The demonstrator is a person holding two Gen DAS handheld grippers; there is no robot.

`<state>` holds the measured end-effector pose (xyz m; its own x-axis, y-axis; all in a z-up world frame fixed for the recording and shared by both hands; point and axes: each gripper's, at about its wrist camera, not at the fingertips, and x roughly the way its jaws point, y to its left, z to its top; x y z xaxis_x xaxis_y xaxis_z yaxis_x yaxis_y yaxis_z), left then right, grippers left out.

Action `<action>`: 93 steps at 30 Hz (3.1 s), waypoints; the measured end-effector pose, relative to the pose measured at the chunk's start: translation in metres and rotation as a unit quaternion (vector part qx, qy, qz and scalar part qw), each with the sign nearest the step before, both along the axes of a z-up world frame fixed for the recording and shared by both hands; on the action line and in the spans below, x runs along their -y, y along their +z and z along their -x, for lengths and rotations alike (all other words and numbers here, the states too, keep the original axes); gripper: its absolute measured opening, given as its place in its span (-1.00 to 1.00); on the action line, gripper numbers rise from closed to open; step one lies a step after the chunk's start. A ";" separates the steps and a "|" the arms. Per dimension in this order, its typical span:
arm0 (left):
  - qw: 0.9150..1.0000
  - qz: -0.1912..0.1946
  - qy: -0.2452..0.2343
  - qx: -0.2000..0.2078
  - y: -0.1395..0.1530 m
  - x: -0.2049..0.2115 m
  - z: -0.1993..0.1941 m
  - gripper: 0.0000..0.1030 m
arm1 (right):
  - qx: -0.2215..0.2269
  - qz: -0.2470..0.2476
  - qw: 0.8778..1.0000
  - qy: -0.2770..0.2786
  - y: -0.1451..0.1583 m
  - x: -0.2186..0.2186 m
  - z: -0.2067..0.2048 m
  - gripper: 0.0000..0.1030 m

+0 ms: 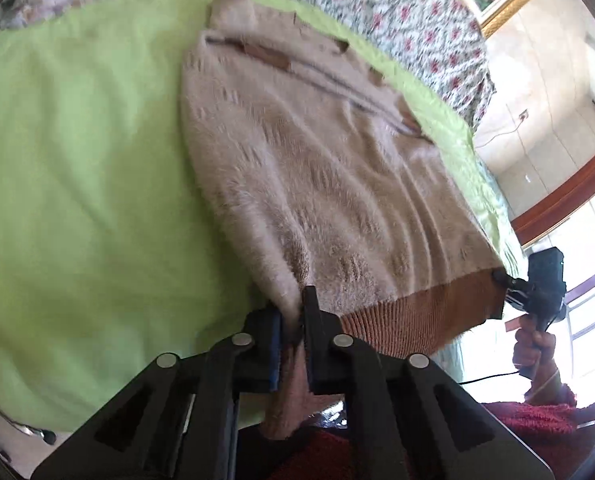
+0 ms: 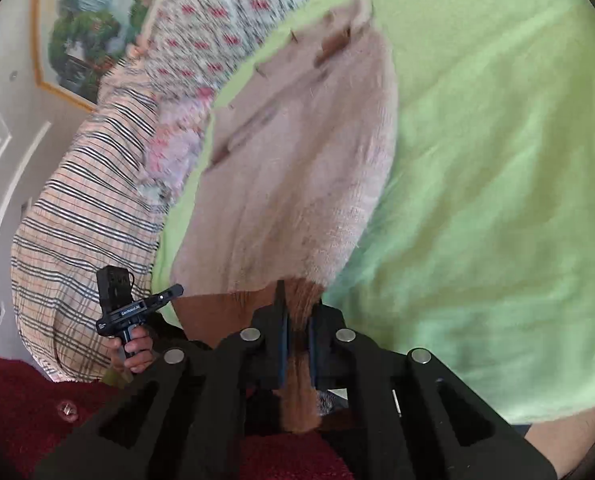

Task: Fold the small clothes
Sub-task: 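Grasp the brown ribbed hem with both tools, then lift the hem with both tools and fold it toward the collar, release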

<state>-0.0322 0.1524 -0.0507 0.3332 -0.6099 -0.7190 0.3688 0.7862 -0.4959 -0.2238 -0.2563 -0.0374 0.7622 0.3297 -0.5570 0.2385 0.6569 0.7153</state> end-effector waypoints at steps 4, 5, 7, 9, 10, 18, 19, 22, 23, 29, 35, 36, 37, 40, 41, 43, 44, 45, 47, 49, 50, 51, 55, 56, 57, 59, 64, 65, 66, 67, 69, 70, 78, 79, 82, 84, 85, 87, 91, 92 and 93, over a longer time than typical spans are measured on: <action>1.000 0.006 0.000 0.005 0.002 -0.008 0.002 -0.88 | 0.002 0.000 1.000 -0.013 0.001 0.013 0.014 -0.85; 1.000 0.007 -0.002 -0.003 -0.002 -0.008 0.000 -0.87 | -0.001 -0.010 1.000 -0.009 -0.004 0.013 0.010 -0.85; 1.000 0.001 -0.003 -0.020 -0.009 -0.007 -0.004 -0.81 | -0.011 -0.021 1.000 -0.005 -0.012 0.013 0.004 -0.80; 0.999 0.006 -0.009 -0.046 -0.019 -0.006 -0.007 -0.60 | -0.031 -0.024 0.999 0.002 -0.019 0.011 -0.001 -0.76; 0.998 0.013 -0.013 -0.052 -0.021 -0.006 -0.006 -0.54 | -0.037 -0.027 0.999 0.007 -0.022 0.010 -0.003 -0.71; 0.998 -0.004 -0.057 0.007 -0.008 0.021 0.009 -0.87 | -0.017 -0.008 0.999 0.033 -0.013 -0.005 -0.008 -0.83; 0.998 0.001 -0.053 0.016 -0.004 0.018 0.013 -0.88 | -0.010 -0.007 0.999 0.032 -0.010 -0.005 -0.004 -0.84; 0.999 0.025 -0.030 0.038 0.015 0.001 0.020 -0.90 | 0.009 -0.012 1.000 0.028 0.001 0.000 0.005 -0.85; 0.998 0.034 -0.021 0.047 0.022 -0.006 0.020 -0.90 | 0.014 -0.013 0.999 0.025 0.005 0.001 0.005 -0.85; 0.991 0.081 0.013 0.106 0.073 -0.016 0.001 -0.90 | 0.095 -0.004 0.995 0.028 0.051 0.012 -0.030 -0.85; 0.982 0.098 0.035 0.159 0.110 -0.002 -0.068 -0.90 | 0.133 0.029 0.991 0.001 0.088 0.052 -0.103 -0.85; 0.980 0.096 0.041 0.169 0.117 0.002 -0.085 -0.90 | 0.135 0.036 0.990 -0.004 0.093 0.061 -0.119 -0.85; 0.979 0.091 0.046 0.178 0.124 0.008 -0.106 -0.90 | 0.135 0.044 0.990 -0.010 0.098 0.070 -0.136 -0.85; 0.978 0.086 0.056 0.182 0.135 0.022 -0.168 -0.90 | 0.118 0.064 0.990 -0.029 0.102 0.099 -0.181 -0.85; 0.978 0.086 0.058 0.180 0.135 0.024 -0.183 -0.90 | 0.113 0.067 0.991 -0.036 0.102 0.108 -0.196 -0.85; 0.980 0.085 0.067 0.166 0.131 0.033 -0.228 -0.90 | 0.096 0.073 0.991 -0.050 0.098 0.127 -0.229 -0.85; 0.981 0.084 0.071 0.159 0.129 0.037 -0.245 -0.90 | 0.088 0.078 0.992 -0.055 0.095 0.135 -0.243 -0.85; 0.983 0.082 0.075 0.149 0.123 0.040 -0.268 -0.90 | 0.080 0.085 0.991 -0.059 0.091 0.145 -0.263 -0.85; 0.985 0.068 0.085 0.132 0.109 0.049 -0.307 -0.90 | 0.061 0.092 0.992 -0.065 0.081 0.158 -0.288 -0.85; 0.987 0.055 0.091 0.116 0.093 0.056 -0.337 -0.89 | 0.034 0.093 0.992 -0.075 0.065 0.174 -0.313 -0.85; 0.989 0.047 0.094 0.108 0.084 0.059 -0.349 -0.89 | 0.021 0.094 0.992 -0.079 0.057 0.180 -0.324 -0.85; 0.990 0.039 0.097 0.096 0.072 0.061 -0.362 -0.89 | 0.005 0.095 0.992 -0.083 0.047 0.186 -0.334 -0.85; 0.993 0.010 0.105 0.052 0.031 0.068 -0.396 -0.86 | -0.049 0.085 0.992 -0.079 0.010 0.197 -0.357 -0.81; 0.994 0.008 0.104 0.044 0.026 0.068 -0.396 -0.82 | -0.055 0.081 0.992 -0.080 0.006 0.197 -0.357 -0.81; 0.994 0.012 0.102 0.038 0.022 0.068 -0.394 -0.81 | -0.056 0.074 0.992 -0.083 0.004 0.198 -0.352 -0.81; 0.995 0.019 0.094 0.038 0.025 0.065 -0.382 -0.76 | -0.044 0.079 0.991 -0.098 0.011 0.195 -0.335 -0.72; 0.998 0.030 0.029 0.051 0.038 0.085 -0.310 -0.54 | 0.007 0.127 0.989 -0.076 0.037 0.154 -0.298 -0.24; 0.998 0.030 0.008 0.045 0.035 0.097 -0.295 -0.53 | 0.011 0.139 0.990 -0.028 0.039 0.133 -0.299 -0.24; 0.999 0.032 -0.018 0.039 0.031 0.113 -0.280 -0.53 | 0.006 0.146 0.989 0.007 0.037 0.117 -0.304 -0.24; 0.998 0.030 -0.036 0.034 0.027 0.126 -0.271 -0.53 | -0.004 0.158 0.986 0.058 0.035 0.097 -0.313 -0.24; 0.997 0.021 -0.067 0.029 0.022 0.150 -0.264 -0.53 | -0.020 0.181 0.974 0.137 0.029 0.064 -0.330 -0.24; 0.997 0.008 -0.075 0.030 0.020 0.160 -0.267 -0.53 | -0.029 0.195 0.966 0.168 0.026 0.052 -0.340 -0.24; 0.994 -0.084 -0.041 0.058 0.024 0.164 -0.366 -0.65 | -0.111 0.229 0.954 0.159 -0.003 0.099 -0.430 -0.37; 0.992 -0.104 -0.015 0.065 0.025 0.157 -0.383 -0.65 | -0.118 0.250 0.954 0.115 -0.001 0.114 -0.436 -0.37; 0.992 -0.103 0.045 0.065 0.025 0.127 -0.421 -0.66 | -0.134 0.268 0.954 -0.017 0.002 0.165 -0.439 -0.37; 0.992 -0.081 0.077 0.055 0.023 0.108 -0.435 -0.71 | -0.112 0.213 0.968 -0.076 0.002 0.193 -0.425 -0.38; 0.992 -0.067 0.090 0.055 0.024 0.100 -0.436 -0.71 | -0.099 0.191 0.972 -0.093 0.003 0.200 -0.417 -0.38; 0.990 -0.051 0.115 0.057 0.025 0.086 -0.432 -0.71 | -0.091 0.197 0.970 -0.112 0.009 0.196 -0.402 -0.33; 0.989 -0.033 0.135 0.058 0.028 0.071 -0.401 -0.70 | -0.069 0.182 0.975 -0.109 0.023 0.177 -0.362 -0.31; 0.988 -0.027 0.139 0.057 0.030 0.067 -0.389 -0.68 | -0.065 0.181 0.976 -0.106 0.026 0.172 -0.356 -0.31; 0.988 -0.022 0.140 0.057 0.033 0.067 -0.378 -0.63 | -0.061 0.181 0.976 -0.101 0.029 0.161 -0.345 -0.29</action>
<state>0.3457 0.0852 -0.0172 0.5652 -0.4505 -0.6911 0.1844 0.8856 -0.4264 0.1216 -0.4173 -0.0082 0.7125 -0.0557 -0.6995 0.4584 0.7917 0.4038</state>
